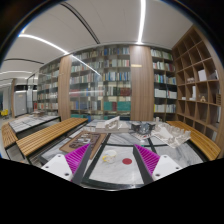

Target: Pour water

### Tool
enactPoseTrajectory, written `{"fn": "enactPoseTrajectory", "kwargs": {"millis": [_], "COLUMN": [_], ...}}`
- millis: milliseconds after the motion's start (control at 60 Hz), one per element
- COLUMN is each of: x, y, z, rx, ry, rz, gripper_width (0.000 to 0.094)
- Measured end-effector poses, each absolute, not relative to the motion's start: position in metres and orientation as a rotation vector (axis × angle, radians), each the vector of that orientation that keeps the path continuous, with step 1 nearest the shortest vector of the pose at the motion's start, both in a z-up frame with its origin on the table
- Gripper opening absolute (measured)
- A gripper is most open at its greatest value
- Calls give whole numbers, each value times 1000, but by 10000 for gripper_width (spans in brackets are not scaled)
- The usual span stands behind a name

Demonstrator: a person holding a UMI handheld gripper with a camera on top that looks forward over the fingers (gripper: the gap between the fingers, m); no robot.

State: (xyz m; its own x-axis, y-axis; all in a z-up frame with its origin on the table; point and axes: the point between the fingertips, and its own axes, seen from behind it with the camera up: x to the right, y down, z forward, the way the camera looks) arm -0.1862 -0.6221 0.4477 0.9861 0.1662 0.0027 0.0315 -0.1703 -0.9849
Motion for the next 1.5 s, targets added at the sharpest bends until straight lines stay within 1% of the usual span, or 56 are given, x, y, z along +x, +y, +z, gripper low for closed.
{"fn": "enactPoseTrajectory", "kwargs": {"millis": [150,183,317,383,667,783,850,1000,1117,1333,1467,1500], "x": [-181,-178,-163,-155,-90,-58,-43,-20,-3,1,5,3], "y": [-610,-591,-563,-546,-464,-424,-396,-326,-261,-150,-104,-97], "z": [438,429,392,364,205,155,133,110,108,103,92,89], "rx": [-1765,-1771,-1823,-1867,-2040,-2053,-2042,-1981,-1927,-1842,-1824,-1824], "ry": [-131,-126,-111,-100,-72,-71,-70,-65,-45,-16,-18,-20], "rz": [112,106,84,77,-26,-92,-121,-127,-137,-132,-154,-148], "gripper_width": [859,860,859,856,861,862,861,863,862,860,833,808]}}
